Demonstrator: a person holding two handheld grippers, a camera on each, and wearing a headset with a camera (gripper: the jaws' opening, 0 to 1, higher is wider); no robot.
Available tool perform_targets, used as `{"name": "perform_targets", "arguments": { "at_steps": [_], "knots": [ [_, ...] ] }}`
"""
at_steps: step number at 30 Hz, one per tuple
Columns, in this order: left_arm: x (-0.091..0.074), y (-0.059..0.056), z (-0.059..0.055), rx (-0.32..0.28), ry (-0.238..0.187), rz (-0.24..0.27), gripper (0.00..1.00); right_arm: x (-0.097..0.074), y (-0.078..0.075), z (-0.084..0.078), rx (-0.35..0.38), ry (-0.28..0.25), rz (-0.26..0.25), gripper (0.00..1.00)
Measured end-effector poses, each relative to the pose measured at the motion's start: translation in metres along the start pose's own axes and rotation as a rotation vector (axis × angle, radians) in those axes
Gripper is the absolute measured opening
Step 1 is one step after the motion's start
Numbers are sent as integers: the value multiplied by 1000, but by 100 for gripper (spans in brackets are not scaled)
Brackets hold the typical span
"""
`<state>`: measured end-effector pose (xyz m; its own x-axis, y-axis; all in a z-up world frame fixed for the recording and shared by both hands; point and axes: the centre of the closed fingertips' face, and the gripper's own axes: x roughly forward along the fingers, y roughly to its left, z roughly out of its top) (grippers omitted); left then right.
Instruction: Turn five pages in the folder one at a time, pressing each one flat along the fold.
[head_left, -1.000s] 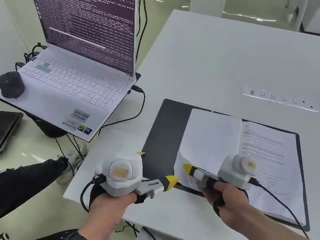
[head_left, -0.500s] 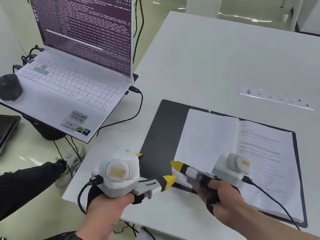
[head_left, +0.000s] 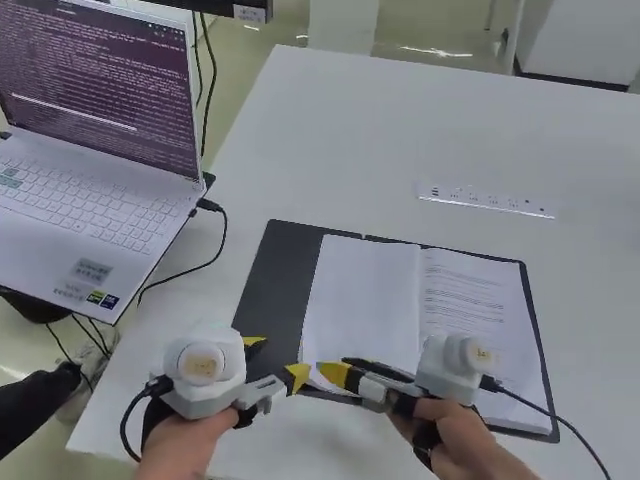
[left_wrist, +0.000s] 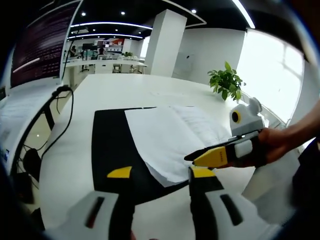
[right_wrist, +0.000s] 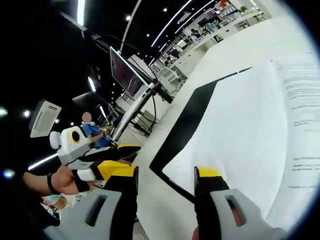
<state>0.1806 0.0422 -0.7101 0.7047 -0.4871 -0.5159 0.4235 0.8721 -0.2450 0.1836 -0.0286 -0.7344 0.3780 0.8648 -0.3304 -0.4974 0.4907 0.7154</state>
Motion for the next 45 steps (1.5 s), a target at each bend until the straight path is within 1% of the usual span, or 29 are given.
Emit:
{"name": "perform_targets", "arguments": {
  "at_steps": [1,2,5,7,9,12,13,16,19,22,23,26,29,31,32,35,36,37,38,40,41,42,45],
  "knots": [
    [4,-1,1,7,5,-6,43,-8,-2,2,9,-18,-1,43],
    [6,-1,2,10,9,-8,43,-12,-4,1,9,-18,-2,43],
    [14,-1,4,28,19,-15,42,-29,-15,-2,11,-20,-36,42],
    [19,-2,7,37,19,-20,40,-37,-18,-2,10,-25,-49,42],
    [25,-3,8,51,26,-24,38,-46,-22,-3,11,-32,-58,42],
    [36,-4,-1,64,70,-34,33,-59,-29,-2,19,-49,-81,42],
    [37,-5,-1,66,66,-35,32,-62,-30,-2,22,-53,-84,42],
    [44,-7,-4,63,71,-44,27,-70,-34,-1,27,-67,-99,42],
    [50,-5,-8,59,88,-46,22,-78,-38,0,34,-83,-116,42],
    [53,-6,-10,54,95,-48,17,-83,-44,1,45,-95,-136,40],
    [54,-4,-11,50,98,-46,15,-85,-46,2,54,-107,-144,40],
    [58,-1,-17,29,115,-38,12,-88,-47,2,70,-123,-150,40],
    [60,-2,-24,17,130,-42,5,-88,-47,3,82,-130,-152,40],
    [60,-4,-27,14,141,-43,0,-88,-47,2,89,-129,-152,40],
    [60,-5,-29,13,158,-42,0,-87,-46,2,87,-128,-151,40],
    [63,-5,-38,26,187,-45,0,-87,-46,1,86,-122,-151,40],
    [64,-3,-42,32,208,-36,0,-87,-47,1,86,-122,-153,39],
    [66,-1,-46,31,221,-25,0,-87,-48,0,89,-123,-154,39],
    [66,3,-52,23,245,-6,0,-87,-48,0,92,-122,-154,39],
    [65,5,-57,6,265,8,0,-87,-48,-2,91,-114,-155,39],
    [69,4,-54,-28,226,1,0,-86,-49,-3,86,-107,-155,39],
    [69,7,-57,-28,234,4,0,-86,-49,-4,85,-105,-155,39],
    [69,6,-57,0,235,10,0,-85,-51,-4,73,-94,-158,39]
  ]
}}
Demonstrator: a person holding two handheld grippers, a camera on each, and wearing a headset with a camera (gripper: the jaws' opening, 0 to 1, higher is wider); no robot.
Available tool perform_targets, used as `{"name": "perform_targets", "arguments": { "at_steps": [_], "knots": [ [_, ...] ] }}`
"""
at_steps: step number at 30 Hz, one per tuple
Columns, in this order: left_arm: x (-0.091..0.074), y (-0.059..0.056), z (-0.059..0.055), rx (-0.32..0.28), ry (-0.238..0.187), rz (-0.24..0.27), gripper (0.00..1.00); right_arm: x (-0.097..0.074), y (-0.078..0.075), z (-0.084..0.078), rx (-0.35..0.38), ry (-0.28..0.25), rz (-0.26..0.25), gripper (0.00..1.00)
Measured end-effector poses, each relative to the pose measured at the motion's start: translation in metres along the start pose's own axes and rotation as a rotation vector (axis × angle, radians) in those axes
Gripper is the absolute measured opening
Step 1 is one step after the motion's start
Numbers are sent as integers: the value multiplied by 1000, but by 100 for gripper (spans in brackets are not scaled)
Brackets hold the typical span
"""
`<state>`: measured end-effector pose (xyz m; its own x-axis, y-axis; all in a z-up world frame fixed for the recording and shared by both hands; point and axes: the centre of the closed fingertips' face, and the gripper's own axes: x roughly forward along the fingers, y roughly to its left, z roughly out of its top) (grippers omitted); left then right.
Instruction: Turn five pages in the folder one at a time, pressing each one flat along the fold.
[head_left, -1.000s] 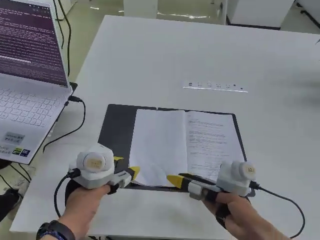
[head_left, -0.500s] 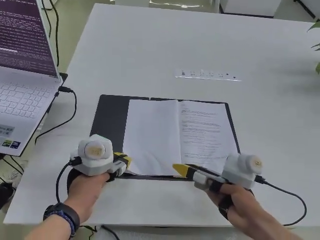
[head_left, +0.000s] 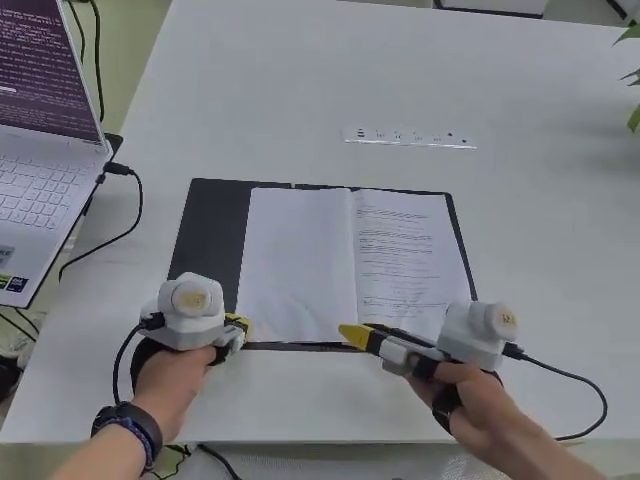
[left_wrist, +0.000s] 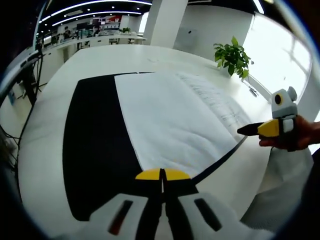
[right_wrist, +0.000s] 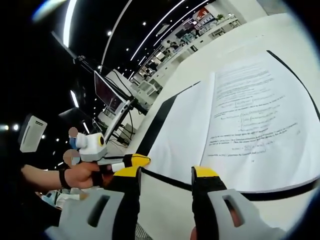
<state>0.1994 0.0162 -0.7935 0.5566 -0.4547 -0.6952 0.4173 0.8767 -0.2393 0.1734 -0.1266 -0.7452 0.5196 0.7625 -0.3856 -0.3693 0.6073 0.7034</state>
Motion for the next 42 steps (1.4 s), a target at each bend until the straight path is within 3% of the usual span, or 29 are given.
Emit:
{"name": "perform_targets", "arguments": {
  "at_steps": [5,9,18,31,42],
  "knots": [
    [1,3,-1,-35,-1,-22,0,7,-8,7,6,-2,-10,37],
    [-1,0,0,-20,5,-38,0,17,-12,22,-8,-12,-11,34],
    [-2,0,1,-26,-2,-40,0,37,-25,57,-20,-36,-18,28],
    [-3,1,2,-35,-9,-36,0,63,-46,91,-3,-84,-40,19],
    [-2,1,2,12,-9,-30,0,83,-65,100,33,-99,-53,12]
  ]
}}
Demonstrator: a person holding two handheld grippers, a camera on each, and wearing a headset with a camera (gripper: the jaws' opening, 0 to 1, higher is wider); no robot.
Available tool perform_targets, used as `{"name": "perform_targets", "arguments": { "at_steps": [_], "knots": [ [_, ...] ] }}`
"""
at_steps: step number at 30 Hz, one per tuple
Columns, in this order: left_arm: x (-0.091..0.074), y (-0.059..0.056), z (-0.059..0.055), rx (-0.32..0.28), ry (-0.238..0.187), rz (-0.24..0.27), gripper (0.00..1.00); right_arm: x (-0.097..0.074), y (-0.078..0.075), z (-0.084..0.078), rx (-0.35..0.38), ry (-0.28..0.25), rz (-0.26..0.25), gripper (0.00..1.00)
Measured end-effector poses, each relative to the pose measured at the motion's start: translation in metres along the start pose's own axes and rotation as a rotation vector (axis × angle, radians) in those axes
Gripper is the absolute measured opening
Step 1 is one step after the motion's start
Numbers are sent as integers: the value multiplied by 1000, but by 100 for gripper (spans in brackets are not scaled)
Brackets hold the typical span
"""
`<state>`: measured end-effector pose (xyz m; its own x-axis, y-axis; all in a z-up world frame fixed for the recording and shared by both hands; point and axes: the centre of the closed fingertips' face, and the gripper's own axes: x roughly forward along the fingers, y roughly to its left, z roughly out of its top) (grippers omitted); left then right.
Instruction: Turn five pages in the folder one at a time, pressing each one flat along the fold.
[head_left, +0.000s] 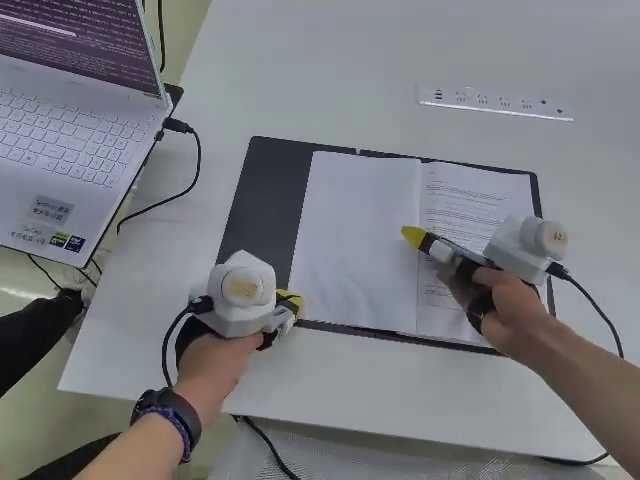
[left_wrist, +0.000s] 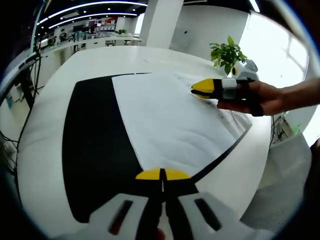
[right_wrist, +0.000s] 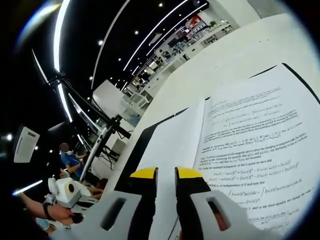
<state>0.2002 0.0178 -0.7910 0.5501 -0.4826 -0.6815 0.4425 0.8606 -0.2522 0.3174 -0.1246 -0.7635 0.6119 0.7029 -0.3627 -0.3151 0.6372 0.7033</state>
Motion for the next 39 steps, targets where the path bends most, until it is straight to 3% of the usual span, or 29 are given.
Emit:
{"name": "perform_targets", "arguments": {
  "at_steps": [3,6,11,16,22,30,34,39],
  "knots": [
    [0,0,0,16,7,0,0,5,-4,4,1,-6,-1,10],
    [1,-2,-1,88,14,6,0,8,-7,6,9,-9,-3,7],
    [2,-1,-1,86,25,11,0,7,-4,4,7,-16,-15,0],
    [1,-1,-3,114,16,7,0,5,5,1,0,-24,6,0],
    [1,-1,-2,83,13,12,0,4,10,3,6,-24,18,0],
    [1,-1,-2,83,19,18,0,16,0,19,31,-38,-1,0],
    [1,-1,-2,74,16,16,0,22,-7,30,84,-78,-16,0],
    [1,-1,-2,79,24,19,0,30,-13,40,82,-121,-30,0]
  ]
}}
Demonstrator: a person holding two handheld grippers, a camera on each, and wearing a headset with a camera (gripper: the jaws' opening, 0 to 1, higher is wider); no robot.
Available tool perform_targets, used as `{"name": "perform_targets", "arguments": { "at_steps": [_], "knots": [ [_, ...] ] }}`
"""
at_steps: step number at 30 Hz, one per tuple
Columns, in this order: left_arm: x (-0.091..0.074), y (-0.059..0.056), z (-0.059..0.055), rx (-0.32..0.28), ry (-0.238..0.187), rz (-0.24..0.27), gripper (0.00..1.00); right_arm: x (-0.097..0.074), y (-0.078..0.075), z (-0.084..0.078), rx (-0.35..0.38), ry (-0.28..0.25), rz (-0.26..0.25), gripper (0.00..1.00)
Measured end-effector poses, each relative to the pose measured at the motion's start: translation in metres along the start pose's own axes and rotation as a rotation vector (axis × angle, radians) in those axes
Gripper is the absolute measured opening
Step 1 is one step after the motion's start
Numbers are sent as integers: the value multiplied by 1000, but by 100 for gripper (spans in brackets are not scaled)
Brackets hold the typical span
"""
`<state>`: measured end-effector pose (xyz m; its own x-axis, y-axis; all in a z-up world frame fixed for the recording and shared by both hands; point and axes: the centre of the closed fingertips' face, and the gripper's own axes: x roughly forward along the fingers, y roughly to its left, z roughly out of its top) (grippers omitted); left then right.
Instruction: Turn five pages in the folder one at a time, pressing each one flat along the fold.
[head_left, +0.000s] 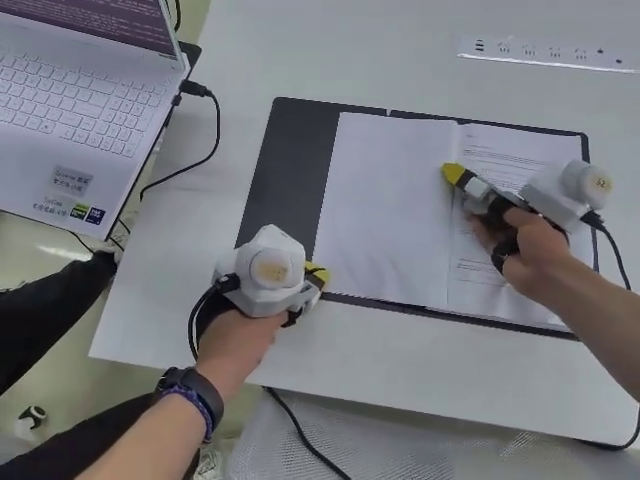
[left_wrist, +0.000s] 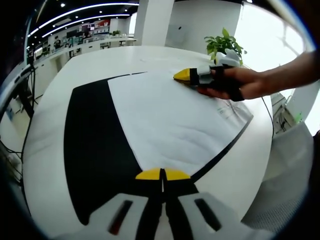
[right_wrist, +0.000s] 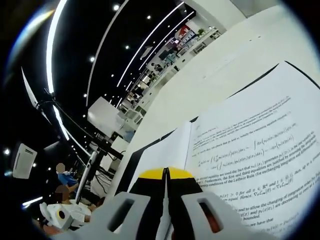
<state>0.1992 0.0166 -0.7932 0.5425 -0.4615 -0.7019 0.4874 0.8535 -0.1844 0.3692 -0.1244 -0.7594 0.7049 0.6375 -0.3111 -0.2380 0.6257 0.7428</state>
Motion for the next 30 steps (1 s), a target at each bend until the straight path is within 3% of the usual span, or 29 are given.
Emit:
{"name": "perform_targets", "arguments": {
  "at_steps": [7,10,14,20,26,30],
  "knots": [
    [1,1,0,-10,3,-1,0,13,-7,19,60,-77,-24,0],
    [1,1,0,-6,5,-2,0,17,-11,26,119,-102,-44,0],
    [2,1,0,-31,4,2,0,26,-20,34,119,-133,-70,0],
    [4,4,0,-19,5,9,0,35,-24,47,183,-180,-94,0],
    [5,6,1,-31,6,6,0,48,-34,57,175,-202,-110,0],
    [5,6,2,-31,10,8,0,56,-44,60,151,-185,-109,0]
  ]
}}
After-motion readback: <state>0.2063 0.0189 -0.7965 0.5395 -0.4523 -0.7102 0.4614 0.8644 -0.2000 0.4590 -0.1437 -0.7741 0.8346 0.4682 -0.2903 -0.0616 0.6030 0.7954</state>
